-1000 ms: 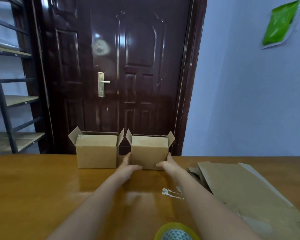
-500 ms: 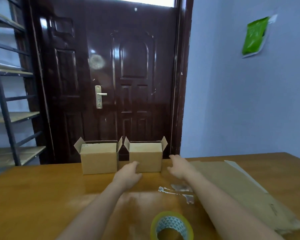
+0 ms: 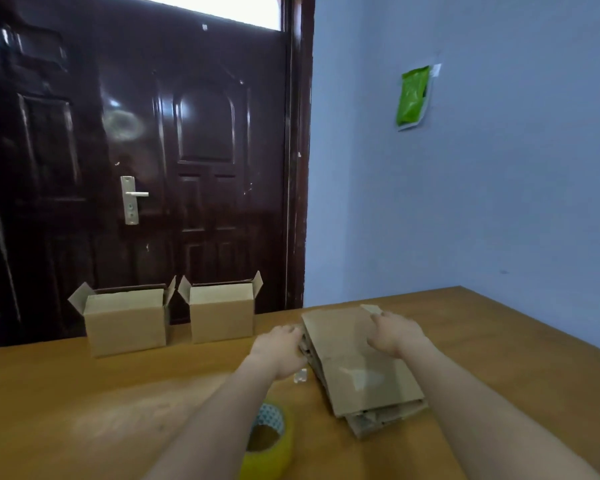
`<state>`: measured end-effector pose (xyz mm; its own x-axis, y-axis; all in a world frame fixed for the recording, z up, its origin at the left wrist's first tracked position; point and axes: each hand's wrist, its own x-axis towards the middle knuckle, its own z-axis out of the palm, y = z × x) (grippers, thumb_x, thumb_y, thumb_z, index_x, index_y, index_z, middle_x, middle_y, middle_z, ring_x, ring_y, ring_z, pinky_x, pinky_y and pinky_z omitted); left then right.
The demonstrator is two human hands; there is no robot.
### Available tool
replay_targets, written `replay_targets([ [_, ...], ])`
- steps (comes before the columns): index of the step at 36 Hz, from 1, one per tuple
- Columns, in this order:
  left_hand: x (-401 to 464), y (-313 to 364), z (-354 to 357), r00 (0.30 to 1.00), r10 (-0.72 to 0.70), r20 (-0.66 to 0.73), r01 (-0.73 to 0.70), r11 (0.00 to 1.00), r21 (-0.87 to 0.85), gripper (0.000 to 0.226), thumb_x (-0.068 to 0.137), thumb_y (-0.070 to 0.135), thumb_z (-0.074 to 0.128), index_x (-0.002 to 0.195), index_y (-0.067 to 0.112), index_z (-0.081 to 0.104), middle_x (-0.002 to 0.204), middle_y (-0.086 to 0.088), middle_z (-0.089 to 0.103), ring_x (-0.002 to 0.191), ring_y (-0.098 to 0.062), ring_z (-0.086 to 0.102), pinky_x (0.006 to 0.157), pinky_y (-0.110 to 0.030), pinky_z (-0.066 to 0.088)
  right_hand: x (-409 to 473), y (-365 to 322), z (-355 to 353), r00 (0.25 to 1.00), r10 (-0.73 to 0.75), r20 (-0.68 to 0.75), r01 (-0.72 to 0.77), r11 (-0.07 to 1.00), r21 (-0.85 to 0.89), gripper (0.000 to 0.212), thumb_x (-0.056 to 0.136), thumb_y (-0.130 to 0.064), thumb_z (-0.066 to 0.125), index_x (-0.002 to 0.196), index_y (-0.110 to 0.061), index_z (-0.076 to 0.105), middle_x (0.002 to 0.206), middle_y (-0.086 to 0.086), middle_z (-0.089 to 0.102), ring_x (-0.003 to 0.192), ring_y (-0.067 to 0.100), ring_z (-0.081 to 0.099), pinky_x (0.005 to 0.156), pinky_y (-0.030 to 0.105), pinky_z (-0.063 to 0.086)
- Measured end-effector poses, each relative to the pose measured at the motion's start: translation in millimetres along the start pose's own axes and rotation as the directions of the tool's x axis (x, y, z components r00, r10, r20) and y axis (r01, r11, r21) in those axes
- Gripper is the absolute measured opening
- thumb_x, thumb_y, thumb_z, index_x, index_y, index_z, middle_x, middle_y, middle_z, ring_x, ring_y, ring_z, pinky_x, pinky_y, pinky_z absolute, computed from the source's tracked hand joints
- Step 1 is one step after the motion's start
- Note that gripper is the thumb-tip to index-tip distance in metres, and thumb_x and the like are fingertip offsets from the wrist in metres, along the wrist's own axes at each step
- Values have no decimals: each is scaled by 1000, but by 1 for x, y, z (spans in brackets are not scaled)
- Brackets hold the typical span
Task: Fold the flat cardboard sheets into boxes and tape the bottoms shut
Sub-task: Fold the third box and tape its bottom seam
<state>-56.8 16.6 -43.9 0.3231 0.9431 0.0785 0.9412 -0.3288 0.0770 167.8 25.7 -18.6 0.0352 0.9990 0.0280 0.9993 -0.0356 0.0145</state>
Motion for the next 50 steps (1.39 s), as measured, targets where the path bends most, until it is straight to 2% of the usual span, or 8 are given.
replay_targets([
  [9,10,36,33,982,-68,178,104,974,-201,63,93,50,39,149,25,22,146,-8,38,131,-29,38,105,-45,36,-14,55,31,985,136,109,-145,986,82,57,95,-49,36,142,-18,32,139,10,43,126,30,44,102,44,38],
  [13,13,46,41,964,-88,250,217,801,-557,69,93,58,38,151,26,18,153,-8,30,137,-29,33,111,-40,31,-19,62,50,980,96,175,-140,955,261,60,95,-47,42,144,-17,25,140,10,45,123,30,47,99,38,41],
  [19,18,59,41,976,-162,145,216,661,-718,65,92,46,51,145,13,32,144,-6,43,128,-24,43,104,-33,38,-20,64,59,987,109,114,-148,889,433,66,95,-48,42,149,-18,19,146,8,38,126,30,44,99,39,42],
  [24,21,65,25,980,-199,12,118,527,-842,38,93,26,56,127,12,48,123,-2,52,104,-16,49,84,-25,41,-17,52,46,970,241,24,-168,598,784,56,100,-38,40,148,-11,29,146,10,41,129,29,44,99,34,38],
  [33,20,55,-15,965,-240,-107,-19,343,-939,49,86,26,66,130,22,46,131,-2,49,116,-25,52,101,-45,45,-26,25,8,886,436,-156,47,252,967,38,99,-28,42,133,-11,46,129,9,53,106,22,50,82,30,37],
  [41,7,40,-60,907,-273,-321,-211,367,-906,38,84,24,69,117,32,53,119,7,53,110,-15,52,101,-37,44,-49,-13,-15,822,476,-313,274,151,950,31,97,-23,49,126,-14,49,129,3,49,113,16,47,95,30,38],
  [46,-10,25,-91,819,-301,-489,-308,488,-816,41,78,20,73,96,51,53,121,10,58,115,-16,53,102,-40,42,-62,-40,-25,804,487,-340,372,33,927,24,97,-18,48,120,-13,49,118,1,50,108,17,47,75,23,39],
  [50,-32,8,-114,782,-289,-553,-342,542,-767,37,78,19,75,101,41,56,119,11,59,113,-13,54,97,-35,46,-68,-61,-27,841,453,-295,394,-141,908,12,97,-14,47,109,-15,47,111,4,52,93,15,51,69,23,41],
])
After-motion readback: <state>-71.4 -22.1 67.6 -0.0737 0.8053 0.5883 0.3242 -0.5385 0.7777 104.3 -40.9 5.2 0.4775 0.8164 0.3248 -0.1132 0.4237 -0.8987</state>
